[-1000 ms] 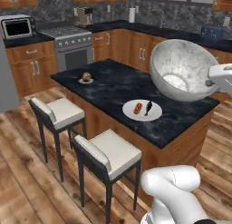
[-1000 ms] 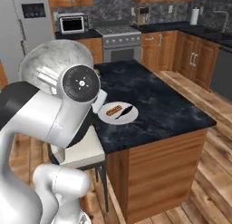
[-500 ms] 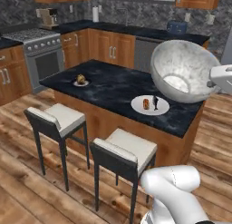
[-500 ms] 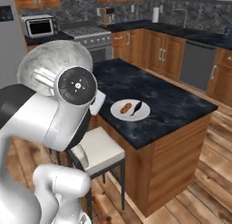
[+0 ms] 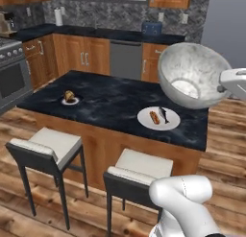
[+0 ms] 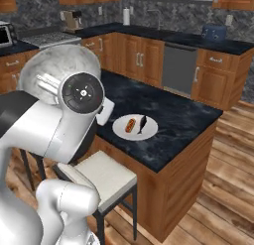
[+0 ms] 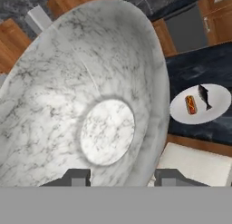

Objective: Take the smaller bowl and place it next to the appetizer plate on the dining counter , and place the larger bowl next to the plate with cooked food.

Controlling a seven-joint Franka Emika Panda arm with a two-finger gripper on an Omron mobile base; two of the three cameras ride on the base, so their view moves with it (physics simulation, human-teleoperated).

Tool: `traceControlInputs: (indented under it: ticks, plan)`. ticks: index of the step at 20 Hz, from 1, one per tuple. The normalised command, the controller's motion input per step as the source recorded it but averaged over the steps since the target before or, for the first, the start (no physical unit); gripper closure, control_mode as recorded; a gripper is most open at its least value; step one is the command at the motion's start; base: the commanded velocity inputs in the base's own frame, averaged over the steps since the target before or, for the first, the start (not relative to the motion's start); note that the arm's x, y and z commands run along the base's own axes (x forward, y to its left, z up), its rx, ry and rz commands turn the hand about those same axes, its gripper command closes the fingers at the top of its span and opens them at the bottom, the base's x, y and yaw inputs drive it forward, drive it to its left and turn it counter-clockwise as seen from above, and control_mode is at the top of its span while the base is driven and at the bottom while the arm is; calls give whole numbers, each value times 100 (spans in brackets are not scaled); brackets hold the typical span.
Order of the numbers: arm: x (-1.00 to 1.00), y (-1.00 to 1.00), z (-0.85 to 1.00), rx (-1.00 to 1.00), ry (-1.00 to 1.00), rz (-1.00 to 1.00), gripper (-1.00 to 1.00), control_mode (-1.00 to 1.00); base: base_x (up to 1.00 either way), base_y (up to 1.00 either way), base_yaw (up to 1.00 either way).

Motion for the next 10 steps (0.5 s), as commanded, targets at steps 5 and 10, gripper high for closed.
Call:
traceControlInputs:
  ticks: [5,10]
  plan:
    - [0,0,0,0,0,0,100,100,50,0,-42]
    - [18,-15,-15,0,9,-11,100,-100,13,0,-8]
